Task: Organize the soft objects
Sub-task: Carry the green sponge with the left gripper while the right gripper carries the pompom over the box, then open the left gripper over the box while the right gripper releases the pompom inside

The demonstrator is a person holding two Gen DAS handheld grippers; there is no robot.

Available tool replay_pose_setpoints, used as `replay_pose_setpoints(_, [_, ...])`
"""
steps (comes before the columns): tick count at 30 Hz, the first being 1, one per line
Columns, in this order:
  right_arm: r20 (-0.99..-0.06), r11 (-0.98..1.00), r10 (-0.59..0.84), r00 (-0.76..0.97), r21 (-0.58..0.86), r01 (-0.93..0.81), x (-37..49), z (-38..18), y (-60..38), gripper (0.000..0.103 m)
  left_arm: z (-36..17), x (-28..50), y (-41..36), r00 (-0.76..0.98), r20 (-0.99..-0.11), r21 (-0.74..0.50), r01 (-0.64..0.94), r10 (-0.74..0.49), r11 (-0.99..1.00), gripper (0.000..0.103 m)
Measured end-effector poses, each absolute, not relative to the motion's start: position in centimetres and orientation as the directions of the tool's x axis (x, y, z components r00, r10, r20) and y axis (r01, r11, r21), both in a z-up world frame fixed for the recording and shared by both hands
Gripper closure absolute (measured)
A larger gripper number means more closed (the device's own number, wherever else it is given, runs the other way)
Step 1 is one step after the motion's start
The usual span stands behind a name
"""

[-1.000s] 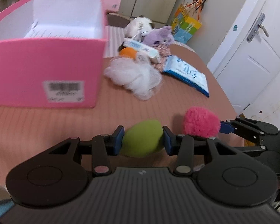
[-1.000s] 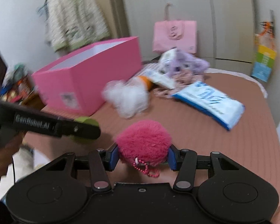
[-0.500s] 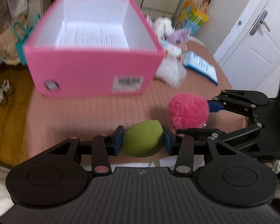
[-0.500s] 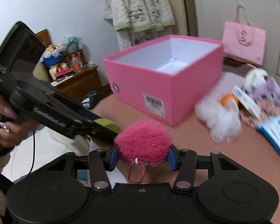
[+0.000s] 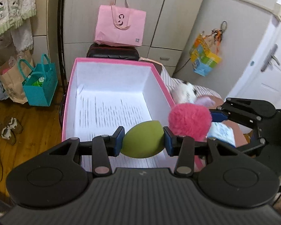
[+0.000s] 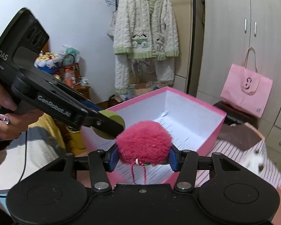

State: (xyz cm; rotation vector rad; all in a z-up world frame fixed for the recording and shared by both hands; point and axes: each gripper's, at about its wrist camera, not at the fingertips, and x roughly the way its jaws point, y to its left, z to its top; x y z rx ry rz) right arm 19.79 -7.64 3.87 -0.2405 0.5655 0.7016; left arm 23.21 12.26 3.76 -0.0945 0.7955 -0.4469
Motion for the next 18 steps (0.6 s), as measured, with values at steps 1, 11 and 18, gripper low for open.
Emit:
replay_pose_setpoints(1, [-0.575, 0.742, 0.531, 0.623, -0.040, -0.669, 21.1, 3.8, -7.3, 0.046, 3.7, 24.9, 12.0, 0.603, -0.676, -0.248, 0.355, -0.423, 0.901, 0.060])
replay_pose_setpoints(11, [-0.696, 0.697, 0.410, 0.589, -0.177, -0.695, 31.8, 1.2, -4.7, 0.046, 0.1, 37.2, 10.6, 0.561, -0.746, -0.229, 0.290, -0.359, 0.929, 0.060])
replay_pose_setpoints(18, [-0.747, 0.645, 0.317, 0.585, -0.282, -0.710, 33.8, -1.5, -2.9, 0.046, -2.0, 39.2, 9.7, 0.540, -0.770, -0.239, 0.248, -0.339, 0.939, 0.060])
